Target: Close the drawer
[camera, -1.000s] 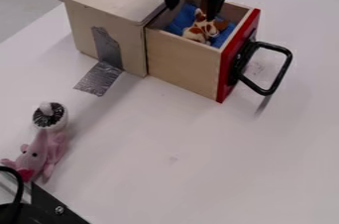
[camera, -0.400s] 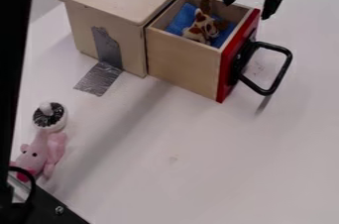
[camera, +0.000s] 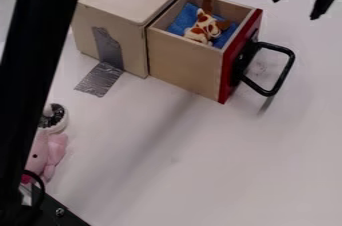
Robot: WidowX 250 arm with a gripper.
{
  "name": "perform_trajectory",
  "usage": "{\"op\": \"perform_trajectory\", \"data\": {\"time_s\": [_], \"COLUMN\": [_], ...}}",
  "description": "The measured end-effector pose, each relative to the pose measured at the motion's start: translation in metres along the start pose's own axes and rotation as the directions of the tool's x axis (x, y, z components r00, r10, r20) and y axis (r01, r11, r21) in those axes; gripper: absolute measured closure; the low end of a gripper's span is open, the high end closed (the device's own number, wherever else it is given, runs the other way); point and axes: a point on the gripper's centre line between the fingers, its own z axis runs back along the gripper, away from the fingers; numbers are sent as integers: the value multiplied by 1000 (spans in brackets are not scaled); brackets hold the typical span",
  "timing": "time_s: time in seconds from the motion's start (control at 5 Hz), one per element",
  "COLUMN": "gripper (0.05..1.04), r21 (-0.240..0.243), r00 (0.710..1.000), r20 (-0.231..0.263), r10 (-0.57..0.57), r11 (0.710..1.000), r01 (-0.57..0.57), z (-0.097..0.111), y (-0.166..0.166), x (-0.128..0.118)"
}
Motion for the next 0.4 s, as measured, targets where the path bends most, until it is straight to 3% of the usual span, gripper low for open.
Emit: {"op": "perform_trajectory", "data": {"time_s": [0.4], "gripper": [83], "r21": [15], "r00": [998], "r20": [-61], "r10": [-13], "r11": [1000], "r01": [14], "z": [-36], "y": [-31], "x": [-15]}}
